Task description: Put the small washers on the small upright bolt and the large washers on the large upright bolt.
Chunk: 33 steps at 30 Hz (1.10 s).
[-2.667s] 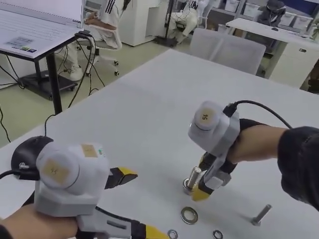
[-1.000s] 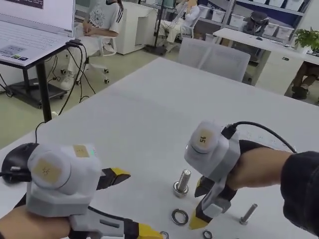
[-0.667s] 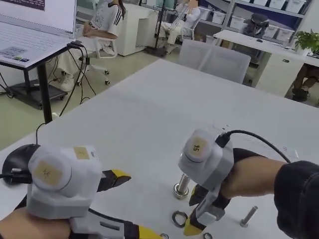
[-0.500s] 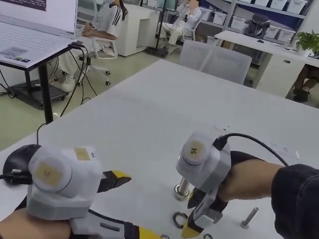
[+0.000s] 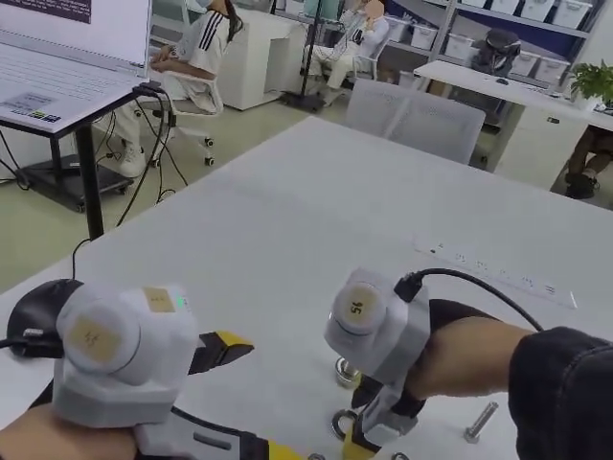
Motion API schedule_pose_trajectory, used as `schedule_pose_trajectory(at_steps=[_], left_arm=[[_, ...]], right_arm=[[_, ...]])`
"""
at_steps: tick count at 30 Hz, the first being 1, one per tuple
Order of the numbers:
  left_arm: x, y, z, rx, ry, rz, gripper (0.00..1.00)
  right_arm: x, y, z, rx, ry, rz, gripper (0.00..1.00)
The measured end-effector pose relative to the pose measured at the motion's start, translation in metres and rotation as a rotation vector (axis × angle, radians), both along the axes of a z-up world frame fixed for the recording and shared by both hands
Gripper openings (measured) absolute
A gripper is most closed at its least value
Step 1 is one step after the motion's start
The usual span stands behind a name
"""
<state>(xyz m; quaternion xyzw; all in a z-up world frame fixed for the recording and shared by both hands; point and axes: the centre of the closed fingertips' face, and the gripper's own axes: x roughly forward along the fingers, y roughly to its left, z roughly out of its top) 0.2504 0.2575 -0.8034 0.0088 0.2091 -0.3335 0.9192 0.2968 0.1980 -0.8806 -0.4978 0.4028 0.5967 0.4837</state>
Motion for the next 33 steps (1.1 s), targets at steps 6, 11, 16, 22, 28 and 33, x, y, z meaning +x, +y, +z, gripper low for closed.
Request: schedule_pose_trajectory(at_steps=[6,11,16,22,28,33], left_arm=[[0.0,0.0012,0.0002,-0.003,0.0,0.007,0.83],[0.0001,0.0013,-0.0007,-0.003,0.001,0.007,0.82],[0.0002,0.0008,-0.0015,-0.003,0.003,0.004,0.82],[-0.0003,0.0001,-0.0019,-0.004,0.005,0.002,0.82],[0.0001,-0.0007,-0.002,-0.006,0.006,-0.001,0.82],[0.0,-0.0006,-0.0027,-0.006,0.007,-0.001,0.82]], right_arm=[[0.0025,0.0011,-0.0001,0.001,0.001,-0.004,0.33],[0.0019,0.0016,-0.0001,-0.002,0.001,0.0,0.31],[0.002,0.0035,0.0002,0.007,-0.002,0.01,0.25],[0.0019,0.0033,0.0006,0.005,0.0,0.008,0.25],[0.0021,0.0032,0.0006,0.006,-0.001,0.001,0.24],[0.0018,0.0029,0.0008,0.003,-0.003,0.008,0.23]])
